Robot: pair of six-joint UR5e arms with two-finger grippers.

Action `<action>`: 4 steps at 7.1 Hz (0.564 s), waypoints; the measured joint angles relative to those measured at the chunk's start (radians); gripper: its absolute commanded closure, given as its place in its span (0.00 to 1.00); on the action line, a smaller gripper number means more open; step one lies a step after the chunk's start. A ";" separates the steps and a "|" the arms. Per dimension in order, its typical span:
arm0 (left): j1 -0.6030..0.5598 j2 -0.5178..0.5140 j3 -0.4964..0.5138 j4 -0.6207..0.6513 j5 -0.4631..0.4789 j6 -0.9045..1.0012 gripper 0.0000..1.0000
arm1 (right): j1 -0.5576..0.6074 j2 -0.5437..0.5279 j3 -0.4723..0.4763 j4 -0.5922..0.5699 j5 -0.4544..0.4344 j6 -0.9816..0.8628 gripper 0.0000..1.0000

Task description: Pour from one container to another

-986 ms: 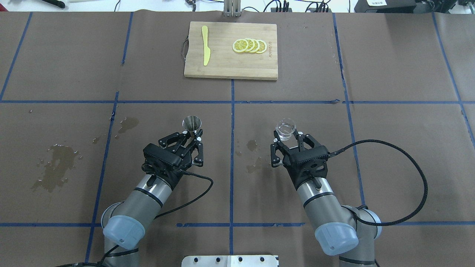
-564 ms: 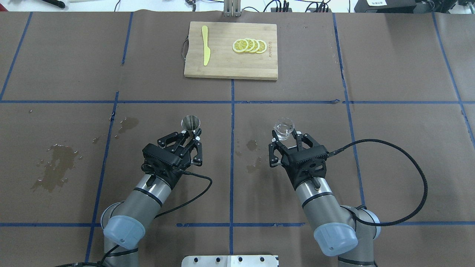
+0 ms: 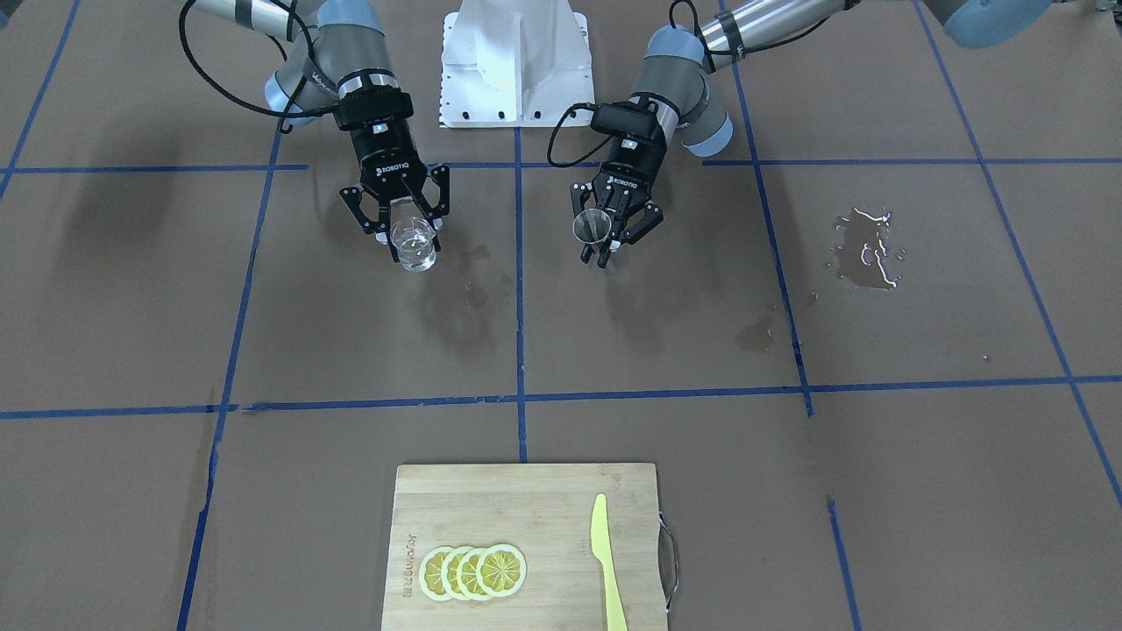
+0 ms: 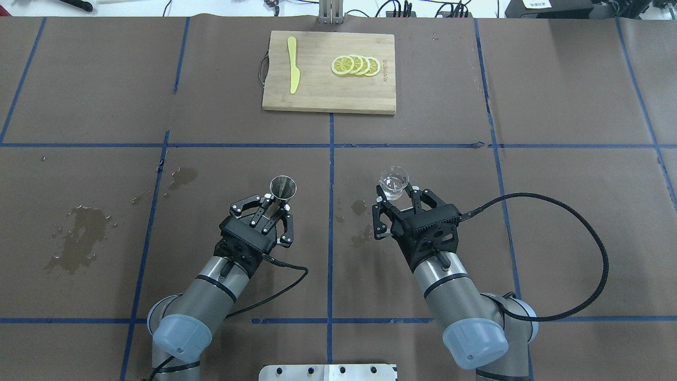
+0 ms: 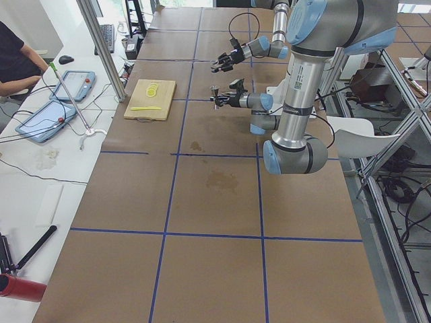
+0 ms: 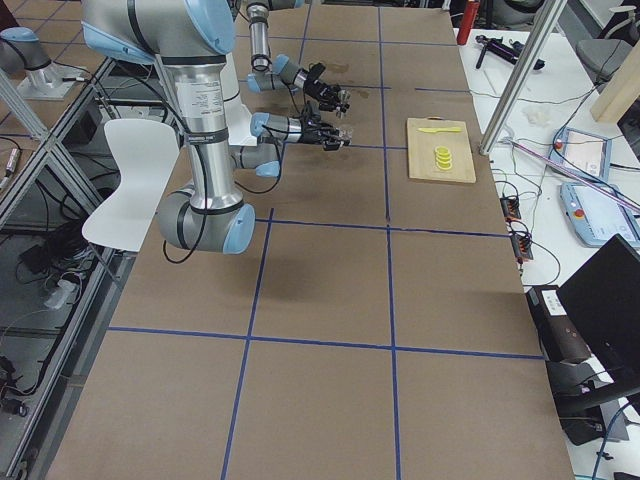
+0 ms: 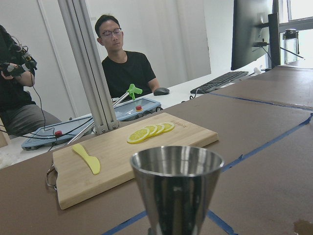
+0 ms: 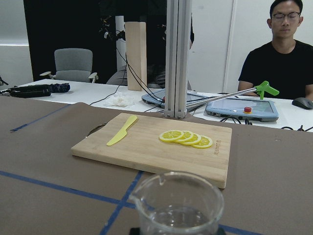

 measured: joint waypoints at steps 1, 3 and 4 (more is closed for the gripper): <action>0.002 -0.007 0.001 -0.005 -0.012 0.004 1.00 | 0.000 0.012 0.042 -0.059 0.016 -0.001 1.00; 0.003 -0.030 0.005 -0.015 -0.027 0.000 1.00 | -0.002 0.030 0.129 -0.175 0.064 -0.011 1.00; 0.005 -0.050 0.011 -0.023 -0.028 -0.002 1.00 | -0.003 0.036 0.154 -0.205 0.083 -0.020 1.00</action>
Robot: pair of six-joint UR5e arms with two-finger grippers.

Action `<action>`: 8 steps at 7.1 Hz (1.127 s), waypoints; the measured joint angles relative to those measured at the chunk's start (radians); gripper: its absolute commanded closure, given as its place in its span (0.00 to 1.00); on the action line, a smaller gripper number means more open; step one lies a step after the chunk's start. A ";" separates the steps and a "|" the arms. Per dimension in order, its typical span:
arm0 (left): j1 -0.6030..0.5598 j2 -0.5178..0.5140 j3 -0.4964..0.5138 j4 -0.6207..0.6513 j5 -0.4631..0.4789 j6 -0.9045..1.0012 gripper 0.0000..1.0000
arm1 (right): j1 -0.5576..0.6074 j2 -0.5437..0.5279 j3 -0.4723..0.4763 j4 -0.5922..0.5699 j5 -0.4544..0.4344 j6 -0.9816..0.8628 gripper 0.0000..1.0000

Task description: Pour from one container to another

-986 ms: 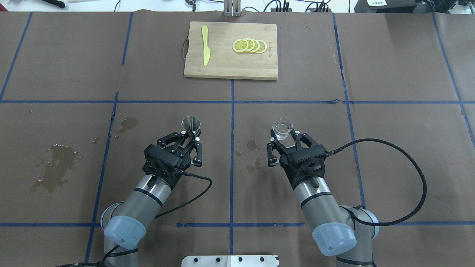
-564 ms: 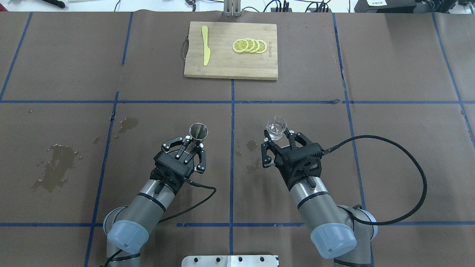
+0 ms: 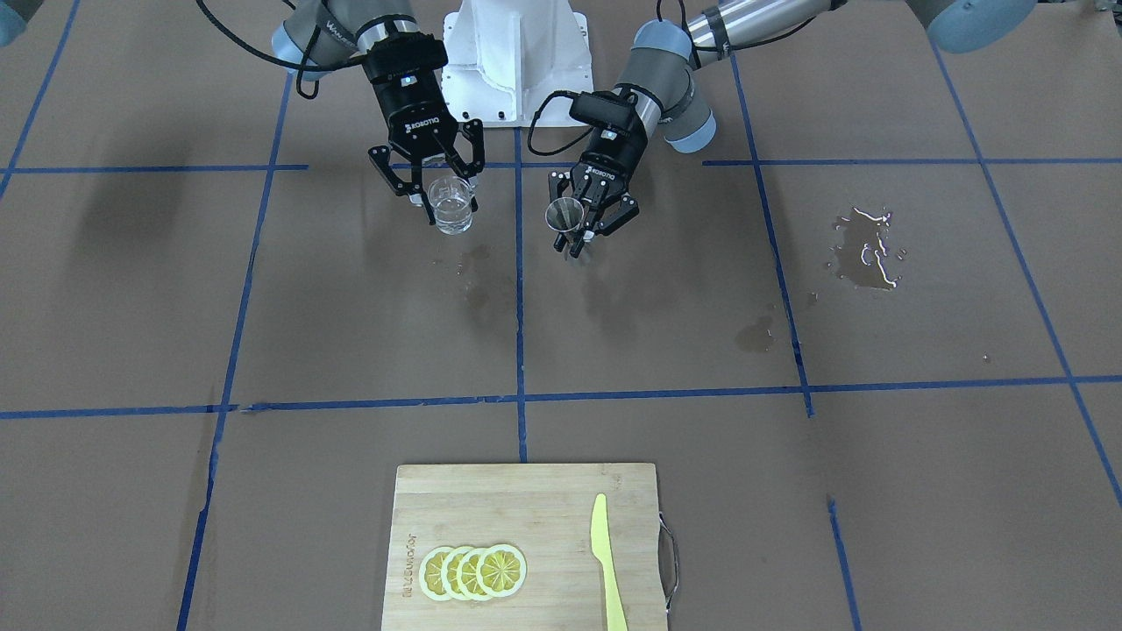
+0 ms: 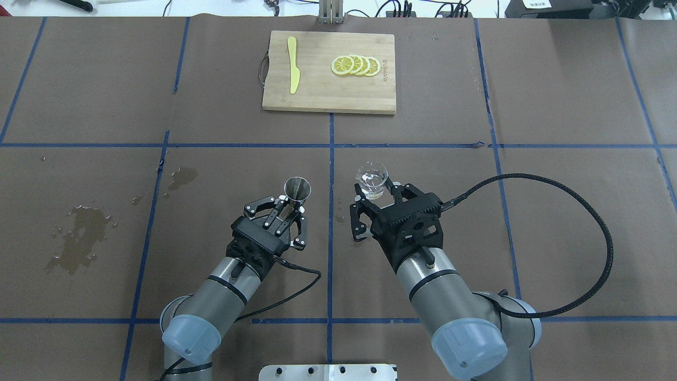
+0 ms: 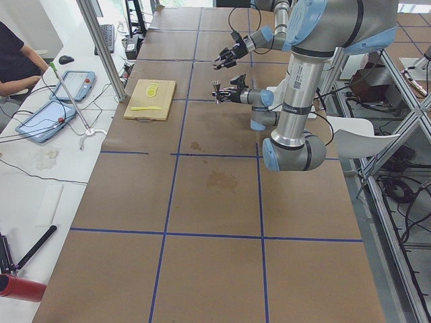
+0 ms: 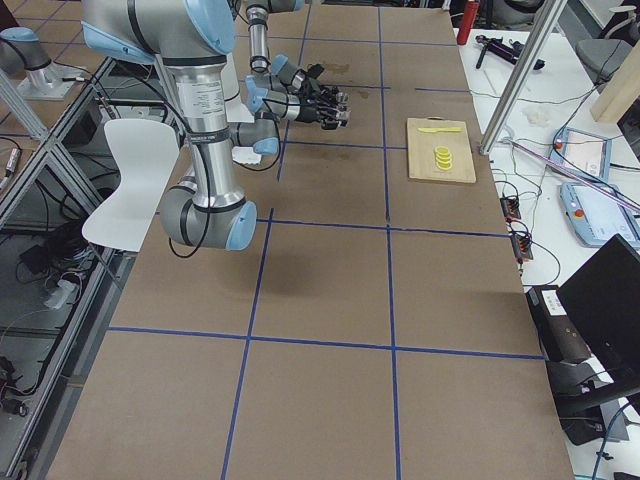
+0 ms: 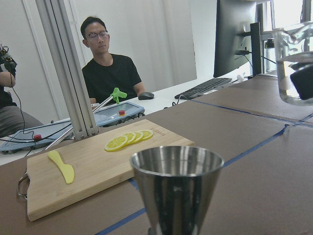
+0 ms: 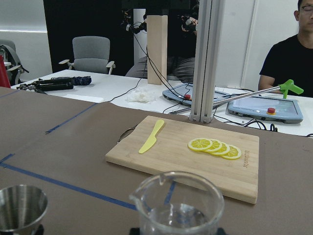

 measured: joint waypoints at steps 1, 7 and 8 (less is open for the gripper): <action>0.001 -0.031 0.024 -0.007 -0.001 -0.003 1.00 | -0.001 0.017 0.012 -0.029 0.011 -0.008 1.00; 0.003 -0.075 0.121 -0.122 -0.007 -0.005 1.00 | 0.006 0.073 0.084 -0.253 0.050 -0.143 1.00; 0.004 -0.077 0.123 -0.124 -0.008 -0.005 1.00 | 0.007 0.084 0.085 -0.276 0.050 -0.153 1.00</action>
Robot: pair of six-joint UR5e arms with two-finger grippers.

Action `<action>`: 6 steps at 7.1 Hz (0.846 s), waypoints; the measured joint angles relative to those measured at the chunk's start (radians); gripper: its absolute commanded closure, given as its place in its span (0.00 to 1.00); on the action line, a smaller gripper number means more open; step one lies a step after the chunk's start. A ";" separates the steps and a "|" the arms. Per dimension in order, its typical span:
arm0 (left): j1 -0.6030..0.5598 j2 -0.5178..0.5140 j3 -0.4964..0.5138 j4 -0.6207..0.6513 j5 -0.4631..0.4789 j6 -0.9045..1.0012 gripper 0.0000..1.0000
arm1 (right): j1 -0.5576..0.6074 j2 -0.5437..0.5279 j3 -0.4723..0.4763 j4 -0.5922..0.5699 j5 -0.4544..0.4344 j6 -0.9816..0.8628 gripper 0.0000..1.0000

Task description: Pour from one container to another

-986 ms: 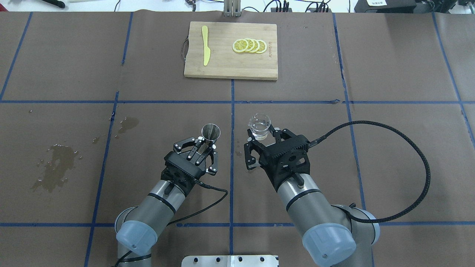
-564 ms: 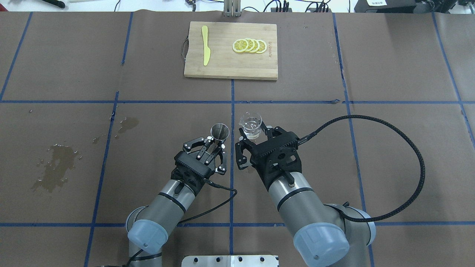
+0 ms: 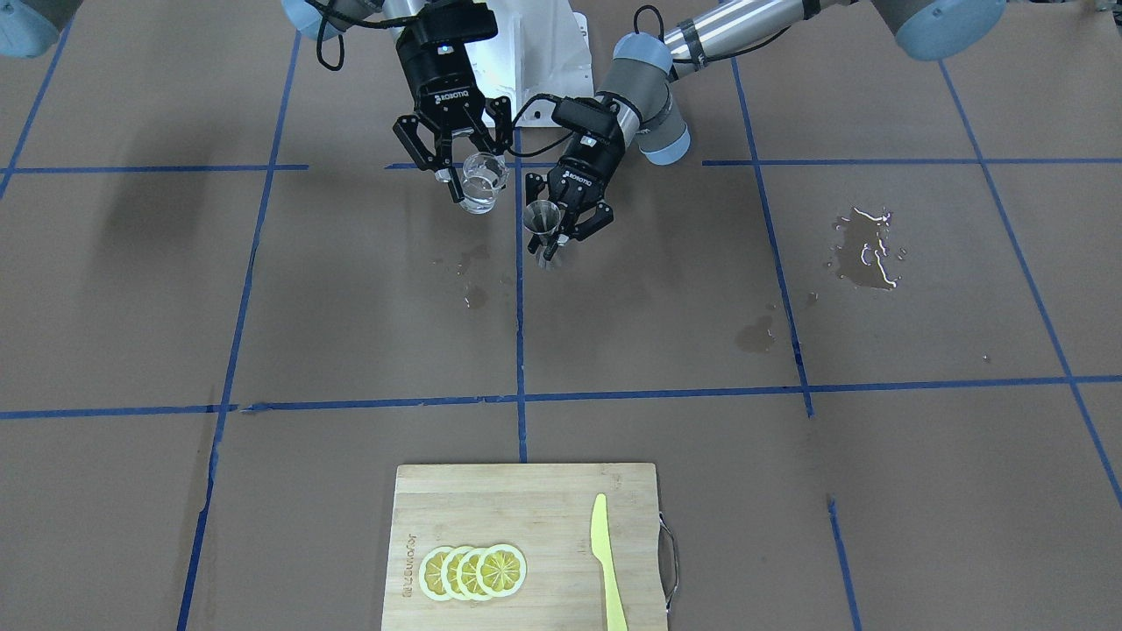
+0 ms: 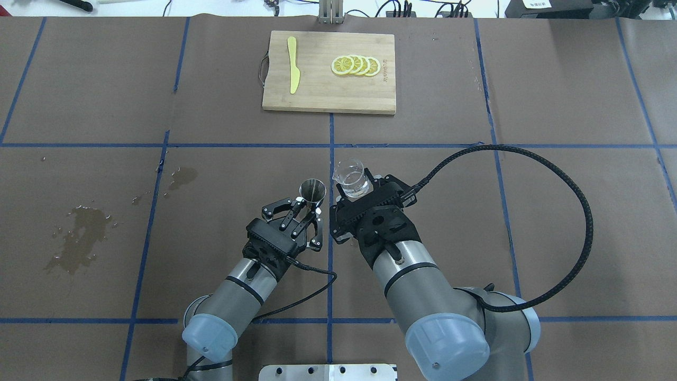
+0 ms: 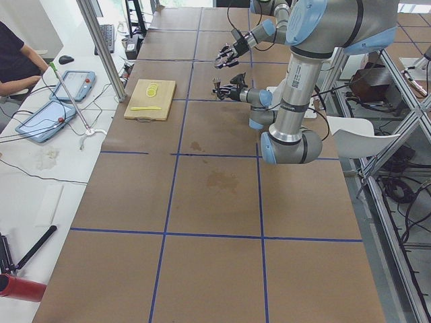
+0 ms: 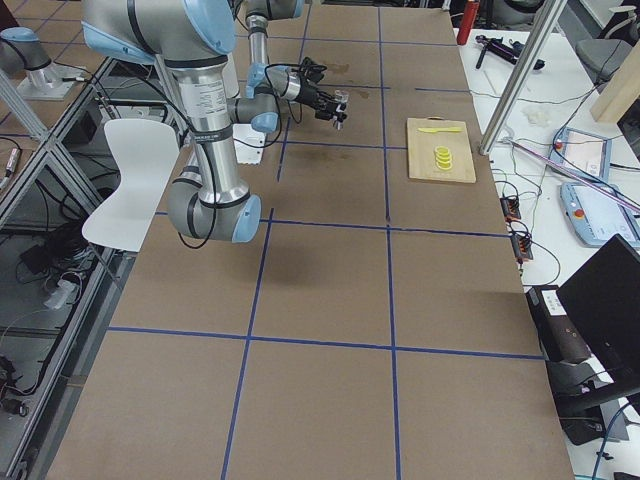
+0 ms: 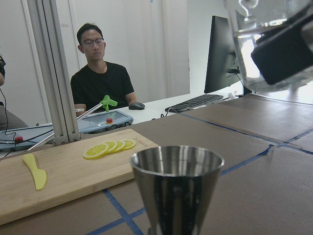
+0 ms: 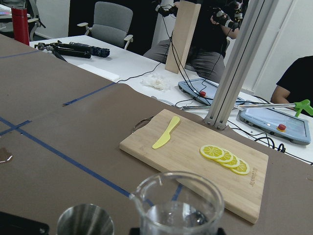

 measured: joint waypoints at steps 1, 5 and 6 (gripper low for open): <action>0.002 -0.002 0.002 -0.001 0.000 0.000 1.00 | 0.001 0.015 0.000 -0.034 0.000 -0.007 1.00; 0.012 -0.036 0.037 -0.001 0.008 -0.036 1.00 | 0.016 0.065 -0.001 -0.133 0.000 -0.041 1.00; 0.014 -0.038 0.044 -0.001 0.010 -0.053 1.00 | 0.023 0.070 -0.002 -0.148 0.000 -0.055 1.00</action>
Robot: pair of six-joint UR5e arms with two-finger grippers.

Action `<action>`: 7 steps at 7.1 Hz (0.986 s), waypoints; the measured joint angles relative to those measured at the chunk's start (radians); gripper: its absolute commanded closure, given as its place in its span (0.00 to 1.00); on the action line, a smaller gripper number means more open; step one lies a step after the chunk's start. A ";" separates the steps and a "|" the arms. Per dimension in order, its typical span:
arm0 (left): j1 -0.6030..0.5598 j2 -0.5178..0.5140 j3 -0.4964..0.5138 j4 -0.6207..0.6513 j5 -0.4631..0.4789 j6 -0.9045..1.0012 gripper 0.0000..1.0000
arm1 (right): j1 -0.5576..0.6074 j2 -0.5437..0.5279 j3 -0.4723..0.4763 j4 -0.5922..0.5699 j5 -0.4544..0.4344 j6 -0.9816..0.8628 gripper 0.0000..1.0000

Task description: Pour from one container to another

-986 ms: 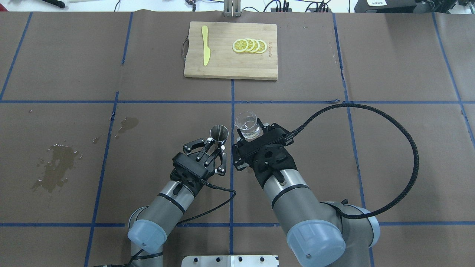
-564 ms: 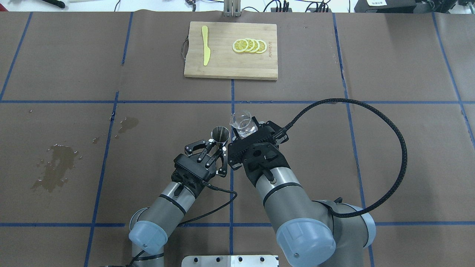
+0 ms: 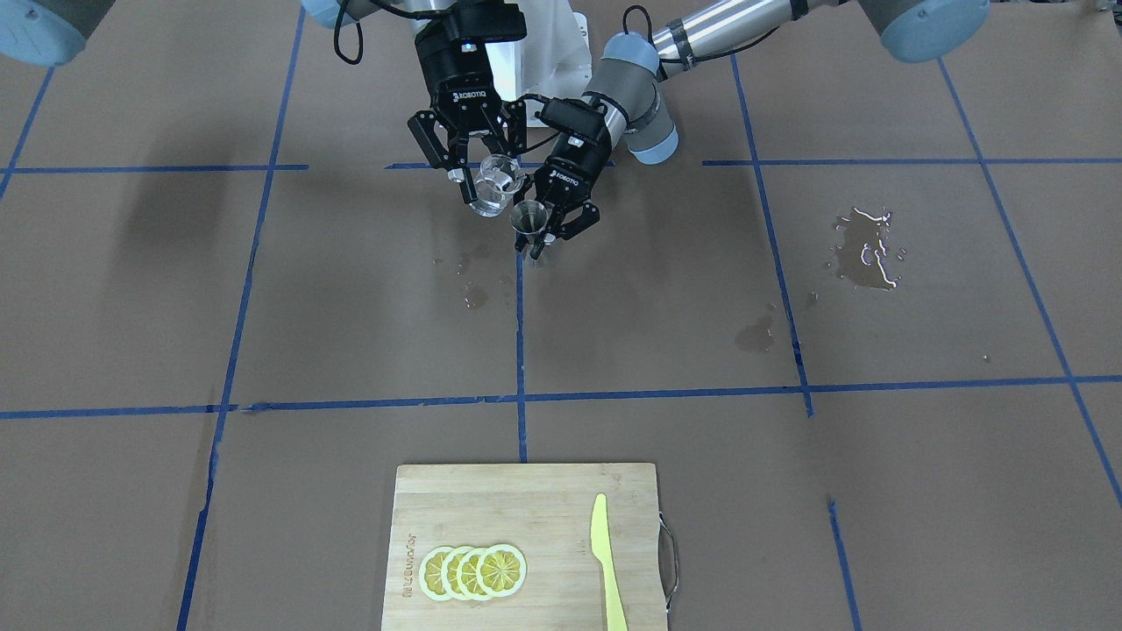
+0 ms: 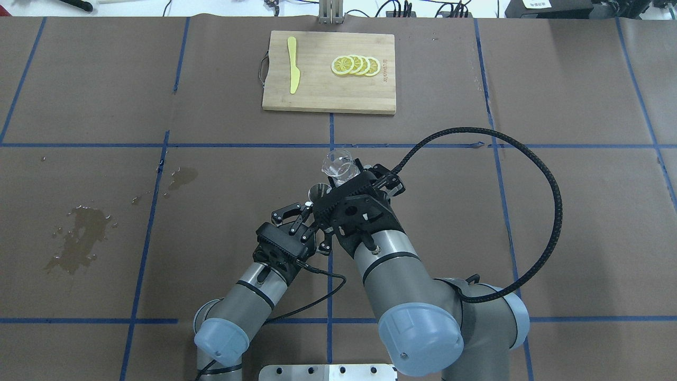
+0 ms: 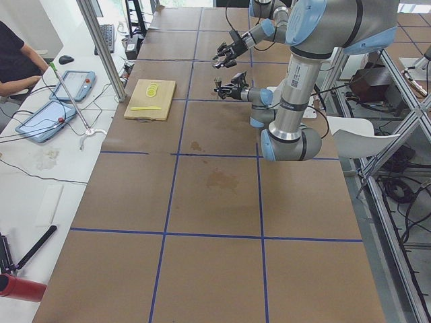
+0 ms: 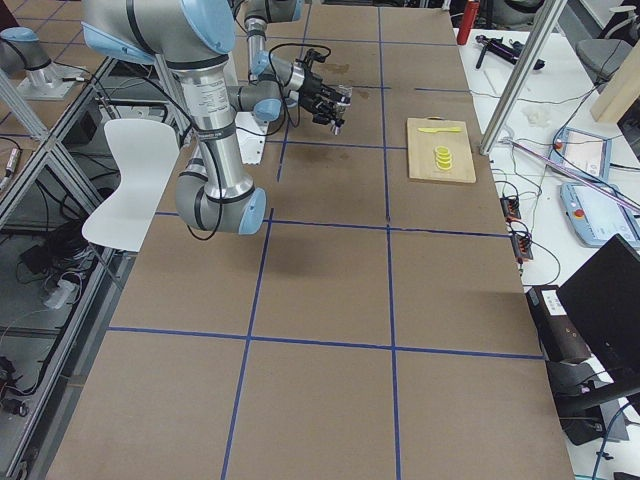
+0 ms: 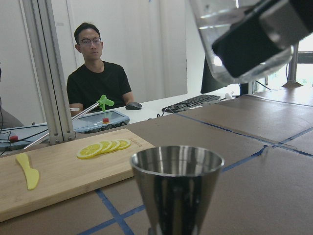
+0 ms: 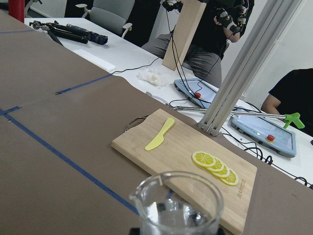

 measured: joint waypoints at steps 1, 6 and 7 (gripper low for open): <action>0.001 -0.001 0.001 0.000 0.001 -0.007 1.00 | 0.007 0.008 -0.001 -0.021 0.000 -0.013 1.00; 0.001 -0.002 -0.005 0.000 0.000 -0.010 1.00 | 0.012 0.053 -0.006 -0.146 -0.004 -0.109 1.00; 0.001 -0.002 -0.005 0.000 0.000 -0.009 1.00 | 0.012 0.058 -0.006 -0.170 -0.005 -0.134 1.00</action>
